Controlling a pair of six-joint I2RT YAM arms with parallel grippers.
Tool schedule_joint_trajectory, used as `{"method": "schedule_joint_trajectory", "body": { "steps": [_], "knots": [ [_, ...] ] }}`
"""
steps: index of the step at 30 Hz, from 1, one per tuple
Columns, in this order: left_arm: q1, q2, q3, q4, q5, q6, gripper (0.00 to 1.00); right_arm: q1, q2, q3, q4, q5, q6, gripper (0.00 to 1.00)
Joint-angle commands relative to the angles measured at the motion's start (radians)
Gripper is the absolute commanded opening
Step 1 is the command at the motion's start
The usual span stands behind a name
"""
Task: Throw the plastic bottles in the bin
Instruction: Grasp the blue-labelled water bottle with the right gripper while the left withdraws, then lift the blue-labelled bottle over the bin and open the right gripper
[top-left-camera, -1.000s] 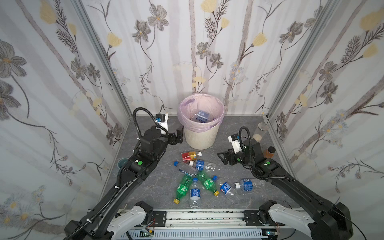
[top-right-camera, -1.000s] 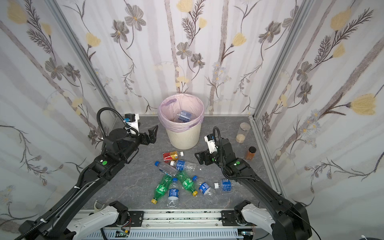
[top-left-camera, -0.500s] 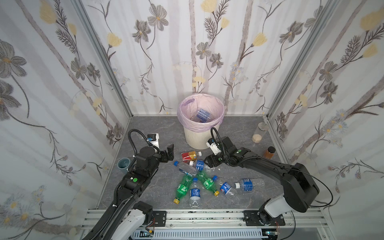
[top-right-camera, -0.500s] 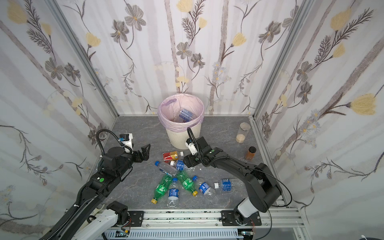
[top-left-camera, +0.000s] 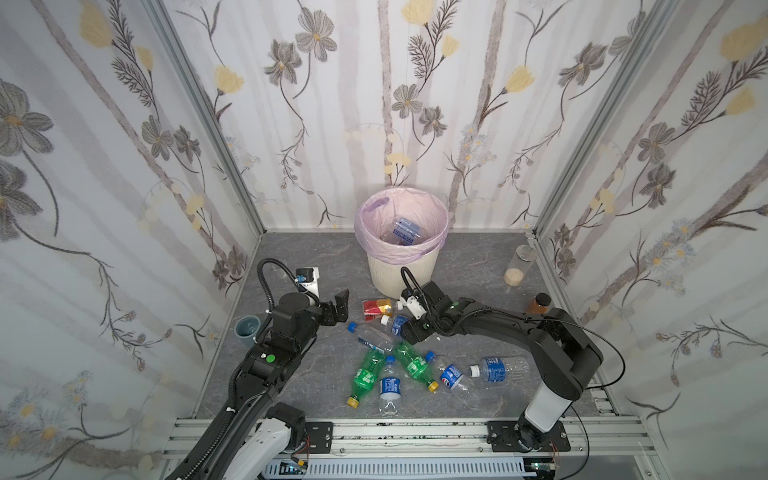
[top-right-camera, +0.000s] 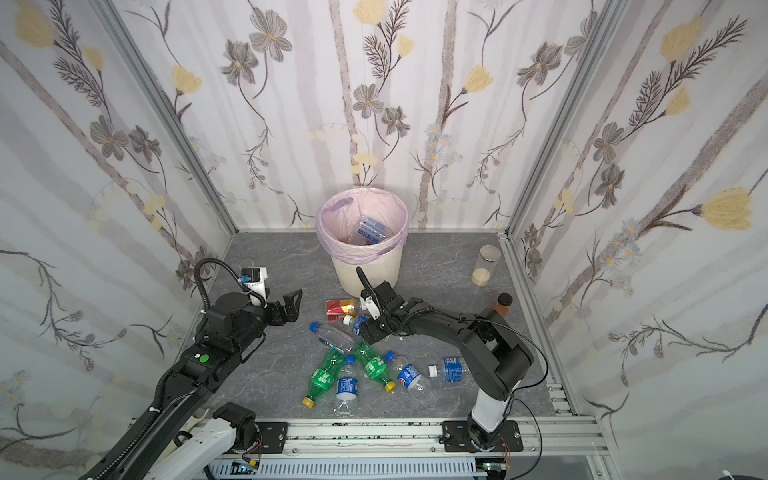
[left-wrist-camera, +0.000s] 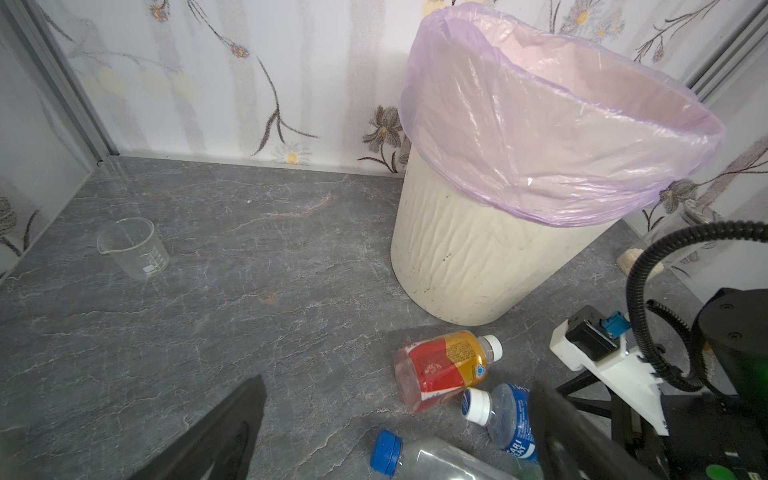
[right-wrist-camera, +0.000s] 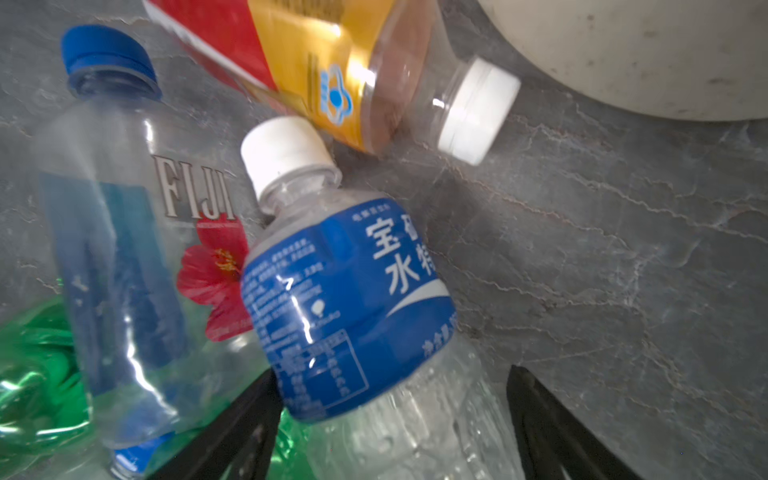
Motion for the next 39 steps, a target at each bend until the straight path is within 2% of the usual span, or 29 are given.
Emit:
{"method": "schedule_joint_trajectory", "body": {
  "steps": [1, 5, 8, 12, 15, 19, 26, 29, 32, 36, 39],
  "knots": [
    [0.003, 0.004, 0.0, 0.016, 0.002, -0.003, 1.0, 0.002, 0.006, -0.017, 0.05, 0.068, 0.033, 0.83],
    [0.005, 0.008, 0.001, 0.015, 0.004, -0.004, 1.0, 0.002, 0.009, -0.038, 0.075, 0.093, 0.071, 0.78],
    [0.005, 0.008, 0.0, 0.015, 0.007, -0.003, 1.0, 0.004, -0.008, -0.066, 0.106, 0.106, 0.093, 0.7],
    [0.005, 0.007, -0.003, 0.015, 0.01, -0.004, 1.0, 0.004, -0.075, -0.119, 0.158, 0.108, 0.1, 0.58],
    [0.004, 0.013, -0.004, 0.015, 0.017, -0.006, 1.0, 0.006, -0.146, -0.165, 0.19, 0.115, 0.092, 0.54],
    [0.005, 0.014, -0.002, 0.015, 0.056, 0.01, 1.0, 0.007, -0.288, -0.225, 0.228, 0.12, 0.079, 0.51],
    [0.006, 0.015, 0.0, 0.008, 0.072, 0.022, 1.0, 0.011, -0.674, -0.371, 0.284, 0.14, 0.091, 0.47],
    [0.007, 0.022, 0.005, 0.008, 0.083, 0.027, 1.0, 0.01, -0.83, -0.4, 0.297, 0.149, 0.088, 0.46],
    [0.005, 0.024, 0.01, 0.005, 0.097, 0.035, 1.0, 0.012, -0.972, -0.416, 0.349, 0.157, 0.081, 0.42],
    [0.006, 0.018, 0.014, -0.006, 0.114, 0.052, 1.0, 0.01, -1.039, -0.349, 0.415, 0.2, 0.067, 0.36],
    [0.006, 0.021, 0.019, -0.022, 0.134, 0.058, 1.0, -0.006, -0.917, -0.183, 0.424, 0.218, 0.026, 0.34]
  ]
}}
